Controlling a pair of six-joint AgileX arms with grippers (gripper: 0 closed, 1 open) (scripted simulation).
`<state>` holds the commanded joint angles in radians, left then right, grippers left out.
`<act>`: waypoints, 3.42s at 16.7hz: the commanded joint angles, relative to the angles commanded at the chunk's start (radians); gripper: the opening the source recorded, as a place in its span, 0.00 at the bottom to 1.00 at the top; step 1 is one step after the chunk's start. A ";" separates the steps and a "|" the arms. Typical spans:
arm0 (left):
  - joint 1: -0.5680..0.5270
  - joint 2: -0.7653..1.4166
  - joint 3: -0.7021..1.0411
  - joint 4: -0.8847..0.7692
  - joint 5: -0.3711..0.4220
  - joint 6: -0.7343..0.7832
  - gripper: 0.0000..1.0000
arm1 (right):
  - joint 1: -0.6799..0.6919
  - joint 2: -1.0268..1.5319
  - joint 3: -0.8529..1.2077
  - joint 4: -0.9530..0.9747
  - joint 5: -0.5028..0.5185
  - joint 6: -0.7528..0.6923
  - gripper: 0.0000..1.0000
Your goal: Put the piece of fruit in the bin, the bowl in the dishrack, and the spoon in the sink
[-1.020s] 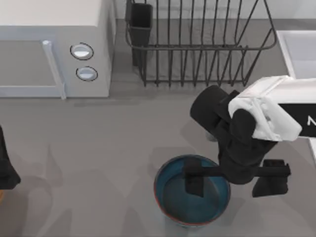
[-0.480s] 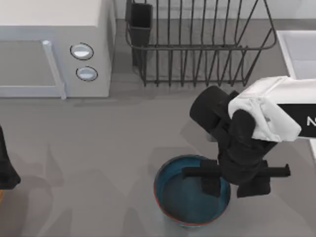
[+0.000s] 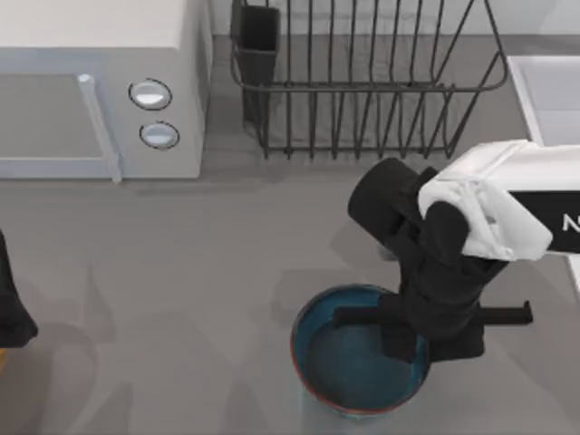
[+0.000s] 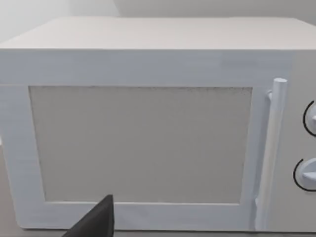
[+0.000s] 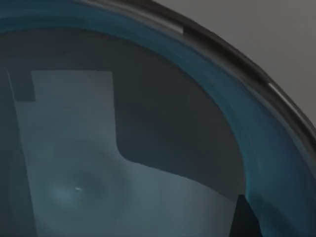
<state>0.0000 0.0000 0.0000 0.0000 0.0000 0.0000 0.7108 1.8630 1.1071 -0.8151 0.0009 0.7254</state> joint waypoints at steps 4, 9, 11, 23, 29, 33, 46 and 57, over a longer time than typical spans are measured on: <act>0.000 0.000 0.000 0.000 0.000 0.000 1.00 | -0.001 -0.002 0.001 -0.001 0.000 0.000 0.00; 0.000 0.000 0.000 0.000 0.000 0.000 1.00 | 0.001 -0.035 0.093 -0.121 -0.001 0.001 0.00; 0.000 0.000 0.000 0.000 0.000 0.000 1.00 | -0.001 -0.062 0.156 -0.230 -0.001 0.001 0.00; 0.000 0.000 0.000 0.000 0.000 0.000 1.00 | 0.011 -0.124 0.272 -0.354 0.032 -0.024 0.00; 0.000 0.000 0.000 0.000 0.000 0.000 1.00 | 0.104 -0.188 0.306 -0.046 0.322 -0.200 0.00; 0.000 0.000 0.000 0.000 0.000 0.000 1.00 | 0.190 -0.260 0.320 0.257 0.594 -0.379 0.00; 0.000 0.000 0.000 0.000 0.000 0.000 1.00 | 0.327 -0.422 0.330 0.792 1.061 -0.694 0.00; 0.000 0.000 0.000 0.000 0.000 0.000 1.00 | 0.094 -0.041 0.282 1.242 0.836 -0.701 0.00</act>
<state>0.0000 0.0000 0.0000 0.0000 0.0000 0.0000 0.8048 1.8218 1.3894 0.4271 0.8374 0.0242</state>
